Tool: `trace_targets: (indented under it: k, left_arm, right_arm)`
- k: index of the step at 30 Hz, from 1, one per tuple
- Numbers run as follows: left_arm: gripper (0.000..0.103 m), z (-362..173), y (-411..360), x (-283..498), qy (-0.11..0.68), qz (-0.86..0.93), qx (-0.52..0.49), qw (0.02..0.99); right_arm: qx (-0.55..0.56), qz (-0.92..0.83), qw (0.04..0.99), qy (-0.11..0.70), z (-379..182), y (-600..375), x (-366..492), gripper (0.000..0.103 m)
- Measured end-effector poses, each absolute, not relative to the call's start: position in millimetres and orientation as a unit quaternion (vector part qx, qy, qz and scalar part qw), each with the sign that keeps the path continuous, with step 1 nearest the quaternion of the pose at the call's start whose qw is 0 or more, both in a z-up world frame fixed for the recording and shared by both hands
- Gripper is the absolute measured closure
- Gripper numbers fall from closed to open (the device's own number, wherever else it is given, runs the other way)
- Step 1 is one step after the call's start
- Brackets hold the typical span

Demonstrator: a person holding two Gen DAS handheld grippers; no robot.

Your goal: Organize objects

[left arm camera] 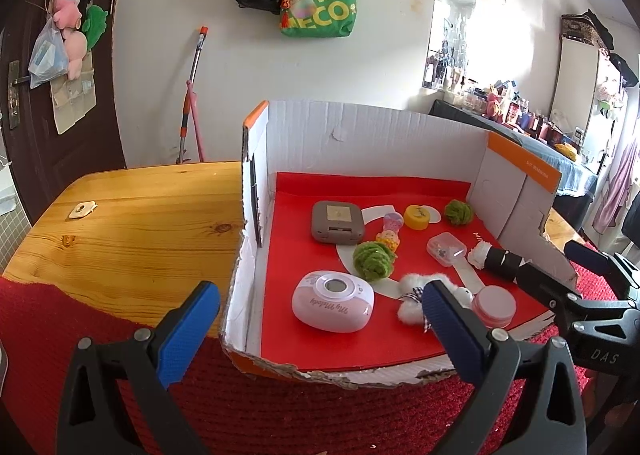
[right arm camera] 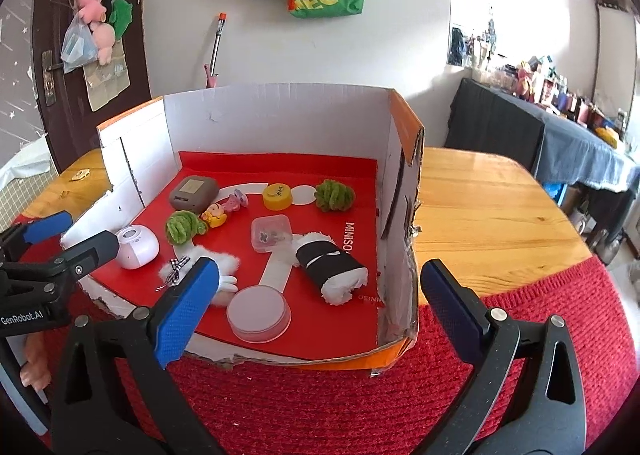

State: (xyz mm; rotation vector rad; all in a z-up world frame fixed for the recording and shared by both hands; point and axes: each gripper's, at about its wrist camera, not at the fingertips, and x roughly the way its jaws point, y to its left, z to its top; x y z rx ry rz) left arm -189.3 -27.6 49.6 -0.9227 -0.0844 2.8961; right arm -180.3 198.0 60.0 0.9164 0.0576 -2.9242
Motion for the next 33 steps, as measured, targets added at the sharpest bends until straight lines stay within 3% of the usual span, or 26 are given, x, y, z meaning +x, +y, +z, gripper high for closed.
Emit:
trace_targets:
  k: [33]
  left_arm:
    - [0.0, 48.6, -28.9, -190.1, -0.027, 0.949, -0.309, 0.051]
  right_arm:
    - [0.301, -0.953, 0.033, 0.031, 59.2, 192.8, -182.9, 0.0]
